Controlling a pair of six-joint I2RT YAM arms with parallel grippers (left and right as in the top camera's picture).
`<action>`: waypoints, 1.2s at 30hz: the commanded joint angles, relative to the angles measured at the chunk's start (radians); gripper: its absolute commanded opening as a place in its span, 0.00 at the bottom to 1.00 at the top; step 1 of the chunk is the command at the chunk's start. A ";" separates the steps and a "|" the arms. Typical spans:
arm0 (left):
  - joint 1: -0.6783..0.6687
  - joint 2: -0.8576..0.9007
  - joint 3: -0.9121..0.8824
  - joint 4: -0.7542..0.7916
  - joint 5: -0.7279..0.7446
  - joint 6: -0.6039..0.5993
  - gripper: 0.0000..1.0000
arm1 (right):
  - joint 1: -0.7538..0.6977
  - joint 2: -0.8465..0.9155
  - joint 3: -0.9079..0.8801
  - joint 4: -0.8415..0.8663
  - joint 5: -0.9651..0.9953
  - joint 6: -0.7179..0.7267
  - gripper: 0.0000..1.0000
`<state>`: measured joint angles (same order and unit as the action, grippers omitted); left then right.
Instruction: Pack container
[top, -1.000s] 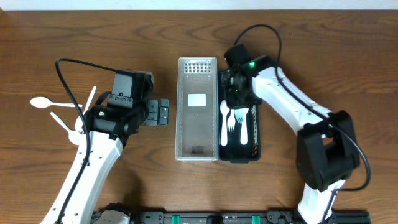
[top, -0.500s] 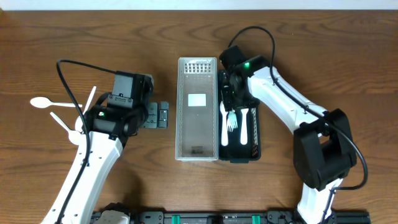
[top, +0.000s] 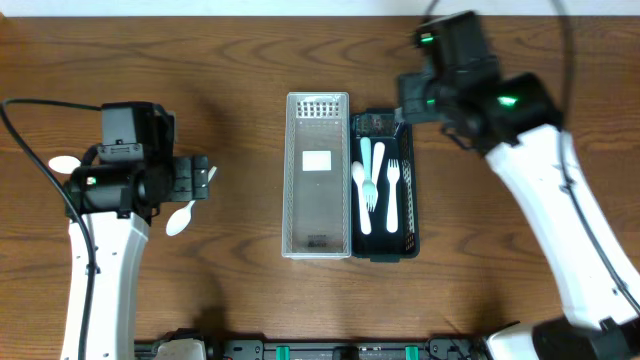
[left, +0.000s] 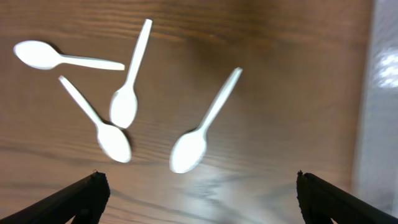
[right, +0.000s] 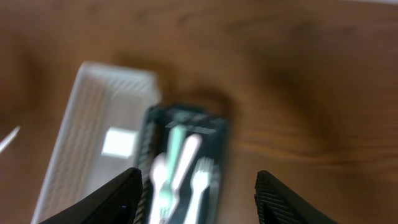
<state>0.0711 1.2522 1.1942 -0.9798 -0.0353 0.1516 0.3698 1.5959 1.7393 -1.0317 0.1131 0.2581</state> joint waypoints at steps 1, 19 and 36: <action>0.038 0.051 0.001 0.008 -0.014 0.281 0.98 | -0.091 -0.054 0.009 -0.010 0.076 -0.013 0.61; 0.049 0.478 0.001 0.089 0.054 0.406 0.98 | -0.227 -0.064 -0.002 -0.087 0.003 -0.013 0.60; 0.142 0.612 -0.068 0.233 0.152 0.432 0.98 | -0.229 -0.064 -0.002 -0.095 0.010 -0.012 0.58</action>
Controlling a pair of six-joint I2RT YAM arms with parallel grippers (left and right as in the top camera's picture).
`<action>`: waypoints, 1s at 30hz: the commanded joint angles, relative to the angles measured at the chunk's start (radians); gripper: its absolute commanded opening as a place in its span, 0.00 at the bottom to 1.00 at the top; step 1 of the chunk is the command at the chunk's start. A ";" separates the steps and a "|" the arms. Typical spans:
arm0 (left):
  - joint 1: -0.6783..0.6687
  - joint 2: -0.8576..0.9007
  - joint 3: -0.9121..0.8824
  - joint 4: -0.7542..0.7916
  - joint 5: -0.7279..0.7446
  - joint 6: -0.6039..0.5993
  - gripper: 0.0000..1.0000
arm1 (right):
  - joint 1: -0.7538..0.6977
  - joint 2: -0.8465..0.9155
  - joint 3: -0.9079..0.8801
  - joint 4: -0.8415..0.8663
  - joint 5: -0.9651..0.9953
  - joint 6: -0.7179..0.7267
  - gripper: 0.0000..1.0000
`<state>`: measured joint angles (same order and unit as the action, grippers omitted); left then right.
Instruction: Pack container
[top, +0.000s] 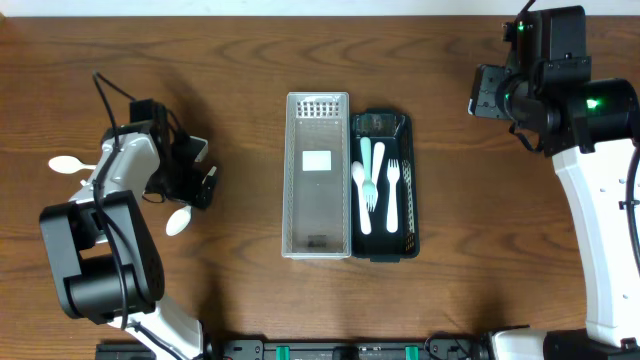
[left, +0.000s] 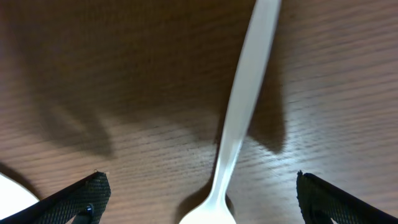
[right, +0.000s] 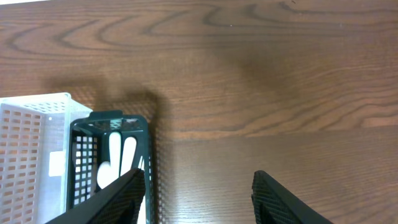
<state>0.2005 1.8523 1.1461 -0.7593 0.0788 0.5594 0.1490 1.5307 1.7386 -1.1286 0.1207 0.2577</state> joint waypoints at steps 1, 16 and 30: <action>0.013 0.012 -0.026 0.023 0.038 0.028 0.98 | -0.008 0.001 -0.002 0.003 0.003 -0.011 0.58; 0.013 0.018 -0.098 0.103 0.038 0.027 0.78 | -0.008 0.001 -0.002 -0.001 0.003 -0.008 0.58; 0.013 0.018 -0.098 0.102 0.038 0.023 0.06 | -0.008 0.001 -0.002 -0.002 0.003 -0.008 0.58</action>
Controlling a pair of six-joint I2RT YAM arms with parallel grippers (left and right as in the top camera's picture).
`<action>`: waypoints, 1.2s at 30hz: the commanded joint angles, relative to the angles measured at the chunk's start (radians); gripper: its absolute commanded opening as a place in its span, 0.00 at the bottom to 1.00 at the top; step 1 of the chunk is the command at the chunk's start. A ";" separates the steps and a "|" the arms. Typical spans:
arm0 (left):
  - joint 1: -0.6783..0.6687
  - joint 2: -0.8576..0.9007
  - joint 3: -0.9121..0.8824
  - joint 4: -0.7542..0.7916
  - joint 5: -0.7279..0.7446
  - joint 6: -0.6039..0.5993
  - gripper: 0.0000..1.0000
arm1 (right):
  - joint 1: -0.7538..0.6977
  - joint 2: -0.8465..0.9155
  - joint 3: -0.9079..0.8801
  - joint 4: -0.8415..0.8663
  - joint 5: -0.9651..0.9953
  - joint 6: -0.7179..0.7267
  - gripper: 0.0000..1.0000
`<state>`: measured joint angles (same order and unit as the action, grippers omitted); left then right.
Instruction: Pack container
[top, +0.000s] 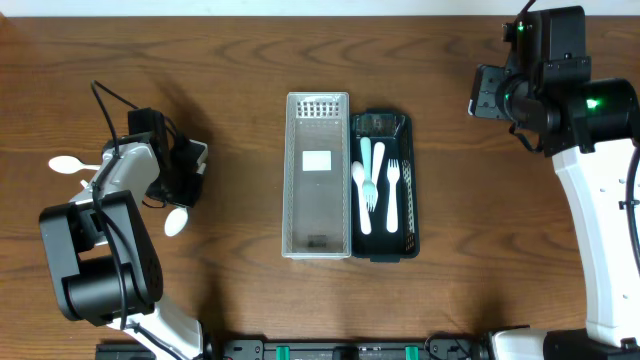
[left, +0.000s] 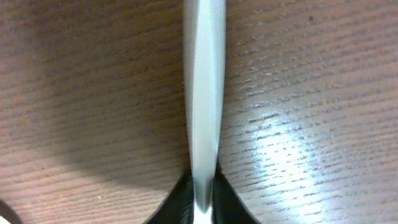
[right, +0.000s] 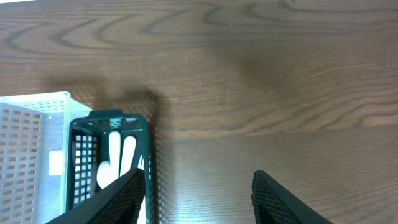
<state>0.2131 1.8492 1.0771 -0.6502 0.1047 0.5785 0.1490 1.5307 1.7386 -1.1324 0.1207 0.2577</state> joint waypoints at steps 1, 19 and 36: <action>0.001 0.020 -0.029 -0.007 0.012 0.003 0.06 | -0.008 0.001 -0.002 0.002 0.003 -0.008 0.58; -0.156 -0.139 0.220 -0.291 0.008 -0.316 0.06 | -0.008 0.001 -0.002 0.026 0.003 -0.009 0.58; -0.760 -0.257 0.347 -0.262 0.008 -0.806 0.06 | -0.008 0.001 -0.002 0.032 0.003 -0.009 0.58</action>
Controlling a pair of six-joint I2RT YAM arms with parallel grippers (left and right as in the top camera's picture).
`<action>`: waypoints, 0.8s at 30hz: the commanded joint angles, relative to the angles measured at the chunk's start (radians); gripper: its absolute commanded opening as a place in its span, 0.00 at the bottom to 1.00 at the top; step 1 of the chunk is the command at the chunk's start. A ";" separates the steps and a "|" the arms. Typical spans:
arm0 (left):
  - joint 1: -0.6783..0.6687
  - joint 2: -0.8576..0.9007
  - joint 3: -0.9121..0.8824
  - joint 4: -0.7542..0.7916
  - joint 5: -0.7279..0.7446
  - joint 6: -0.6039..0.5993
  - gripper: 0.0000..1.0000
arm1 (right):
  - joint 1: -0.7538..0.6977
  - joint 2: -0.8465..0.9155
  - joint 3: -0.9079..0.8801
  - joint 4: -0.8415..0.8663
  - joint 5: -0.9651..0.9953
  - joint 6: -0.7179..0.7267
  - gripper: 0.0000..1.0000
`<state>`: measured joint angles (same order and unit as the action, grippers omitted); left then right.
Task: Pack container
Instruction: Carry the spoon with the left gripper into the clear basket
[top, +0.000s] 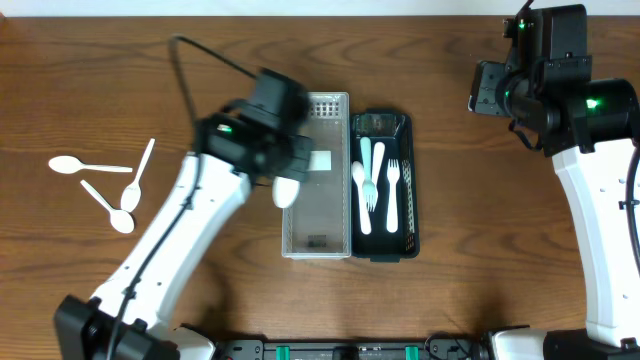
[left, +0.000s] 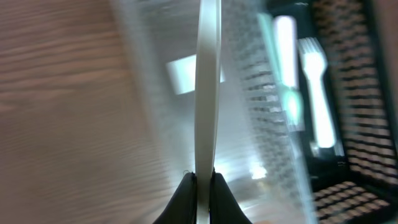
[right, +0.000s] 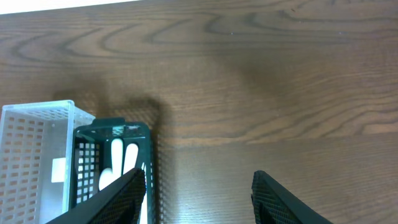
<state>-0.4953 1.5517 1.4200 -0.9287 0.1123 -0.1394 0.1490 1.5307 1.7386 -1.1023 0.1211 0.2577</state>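
Note:
My left gripper (left: 202, 186) is shut on the handle of a white plastic spoon (left: 208, 81). It holds the spoon over the left rim of the clear white basket (top: 318, 215) at the table's middle. From overhead the spoon's bowl (top: 287, 190) shows at that rim. Against the white basket's right side stands a dark basket (top: 412, 190) holding white and mint cutlery (top: 380, 185). Three more white spoons (top: 110, 185) lie at the far left. Far back on the right, my right gripper (right: 199, 199) hangs open and empty over bare wood.
The wooden table (top: 500, 250) carries nothing else. A white label (top: 318, 160) lies on the floor of the white basket. The left wrist view is blurred by motion.
My left gripper, shut on a spoon's handle down at the table's left, now holds that spoon over the white basket's left rim. Three spoons stay behind. The right arm has not moved.
First my left gripper hung open above several loose spoons while my right gripper was near the dark basket. Then the right arm stood back right and the left gripper was low around one handle. It shut on it, and now holds it at the white basket.

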 joint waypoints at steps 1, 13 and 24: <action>-0.069 0.060 0.004 0.027 0.000 -0.089 0.06 | -0.008 0.001 -0.002 0.001 0.002 -0.009 0.58; -0.071 0.287 0.004 0.068 0.000 -0.083 0.06 | -0.008 0.001 -0.002 -0.013 0.002 -0.013 0.58; -0.055 0.214 0.067 0.033 -0.116 0.023 0.62 | -0.008 0.001 -0.002 -0.013 0.003 -0.013 0.57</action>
<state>-0.5533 1.8294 1.4261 -0.8696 0.0875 -0.1761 0.1490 1.5307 1.7382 -1.1118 0.1211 0.2569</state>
